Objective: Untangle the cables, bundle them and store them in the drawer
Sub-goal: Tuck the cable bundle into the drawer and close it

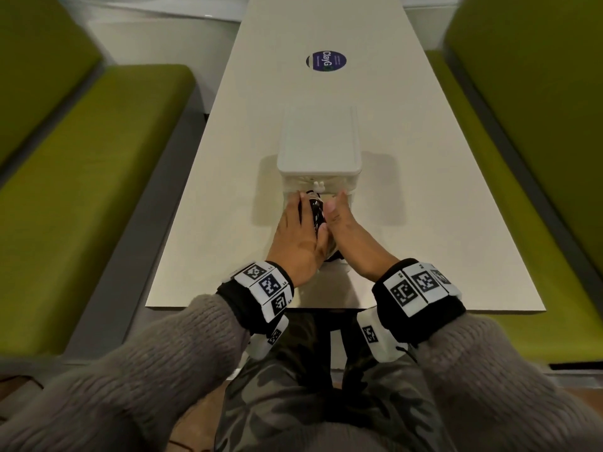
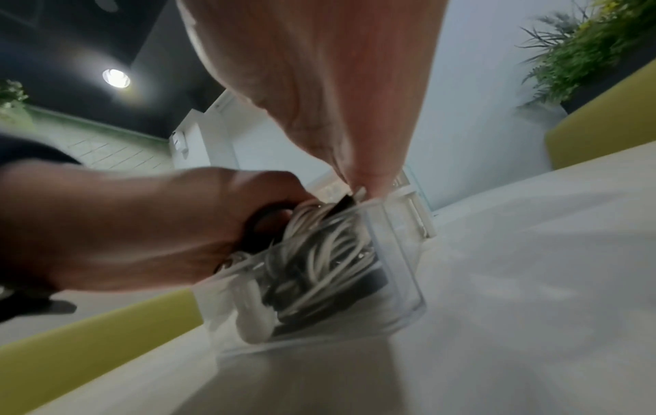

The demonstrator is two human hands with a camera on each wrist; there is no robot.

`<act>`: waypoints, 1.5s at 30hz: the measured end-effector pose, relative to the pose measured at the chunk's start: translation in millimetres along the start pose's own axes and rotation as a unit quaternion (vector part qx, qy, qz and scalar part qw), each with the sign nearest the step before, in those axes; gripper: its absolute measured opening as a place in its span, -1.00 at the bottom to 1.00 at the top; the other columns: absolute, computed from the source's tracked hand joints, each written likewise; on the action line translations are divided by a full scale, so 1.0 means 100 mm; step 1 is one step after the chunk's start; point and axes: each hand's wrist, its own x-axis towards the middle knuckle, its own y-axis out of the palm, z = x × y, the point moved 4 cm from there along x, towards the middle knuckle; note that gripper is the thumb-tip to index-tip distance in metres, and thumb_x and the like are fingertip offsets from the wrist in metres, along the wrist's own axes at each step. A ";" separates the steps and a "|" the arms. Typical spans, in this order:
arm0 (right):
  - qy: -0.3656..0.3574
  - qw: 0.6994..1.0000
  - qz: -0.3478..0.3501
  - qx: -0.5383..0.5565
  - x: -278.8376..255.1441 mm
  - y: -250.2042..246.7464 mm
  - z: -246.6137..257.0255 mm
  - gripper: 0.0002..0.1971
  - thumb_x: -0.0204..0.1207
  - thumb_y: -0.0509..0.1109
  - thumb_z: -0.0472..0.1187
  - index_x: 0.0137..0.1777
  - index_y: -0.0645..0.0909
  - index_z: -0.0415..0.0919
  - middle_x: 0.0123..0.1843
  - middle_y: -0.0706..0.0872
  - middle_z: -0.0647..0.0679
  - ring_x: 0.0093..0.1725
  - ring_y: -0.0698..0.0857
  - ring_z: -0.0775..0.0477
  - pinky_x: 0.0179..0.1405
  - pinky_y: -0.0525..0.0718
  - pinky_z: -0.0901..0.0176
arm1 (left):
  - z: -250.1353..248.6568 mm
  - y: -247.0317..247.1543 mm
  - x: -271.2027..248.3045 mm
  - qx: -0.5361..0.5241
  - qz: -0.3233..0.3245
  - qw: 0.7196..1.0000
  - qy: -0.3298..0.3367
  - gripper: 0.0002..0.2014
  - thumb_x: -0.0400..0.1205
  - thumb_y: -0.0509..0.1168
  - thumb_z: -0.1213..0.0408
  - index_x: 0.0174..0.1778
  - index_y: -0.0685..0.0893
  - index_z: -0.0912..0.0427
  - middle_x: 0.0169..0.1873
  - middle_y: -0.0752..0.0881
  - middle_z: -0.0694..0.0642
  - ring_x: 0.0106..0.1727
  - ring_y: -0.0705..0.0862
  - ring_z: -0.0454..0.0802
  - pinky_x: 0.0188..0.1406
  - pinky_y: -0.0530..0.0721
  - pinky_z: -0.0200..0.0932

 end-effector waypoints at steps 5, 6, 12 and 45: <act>-0.042 0.996 -0.044 0.064 -0.10 -0.05 0.05 -0.34 0.63 -0.21 0.33 0.68 -0.10 0.10 0.62 0.08 0.37 0.53 0.11 0.52 0.42 0.09 0.58 | -0.01 0.03 0.02 0.065 0.027 0.997 -0.040 -0.26 0.58 -0.32 -0.04 0.61 -0.14 0.38 0.63 -0.14 0.32 0.64 -0.27 0.20 0.59 -0.26 0.10; -0.052 0.990 -0.069 0.114 -0.12 -0.09 0.06 -0.49 0.72 -0.23 0.18 0.64 0.04 0.12 0.56 0.20 0.40 0.46 0.21 0.60 0.37 0.16 0.62 | -0.02 0.03 0.02 0.066 0.026 0.997 -0.036 -0.25 0.56 -0.32 -0.02 0.61 -0.13 0.39 0.62 -0.11 0.34 0.64 -0.20 0.21 0.60 -0.22 0.10; -0.009 0.974 -0.148 0.172 -0.14 -0.25 -0.01 -0.43 0.68 0.04 -0.36 0.68 0.06 -0.15 0.54 0.35 0.12 0.63 0.20 0.10 0.57 0.20 0.22 | -0.05 0.00 0.04 0.086 0.033 0.994 -0.057 -0.34 0.64 -0.21 0.06 0.60 -0.05 0.42 0.58 0.06 0.36 0.59 0.07 0.25 0.60 0.00 0.12; -0.089 0.925 -0.133 -0.344 -0.18 0.12 -0.12 -0.35 0.48 0.49 -0.02 0.51 0.35 -0.15 0.51 0.45 -0.04 0.46 0.43 -0.06 0.28 0.40 0.17 | -0.05 -0.17 0.12 -0.025 0.213 0.970 -0.118 -0.36 0.76 -0.02 0.17 0.62 -0.26 0.25 0.64 -0.25 0.15 0.65 -0.24 0.08 0.58 -0.23 -0.04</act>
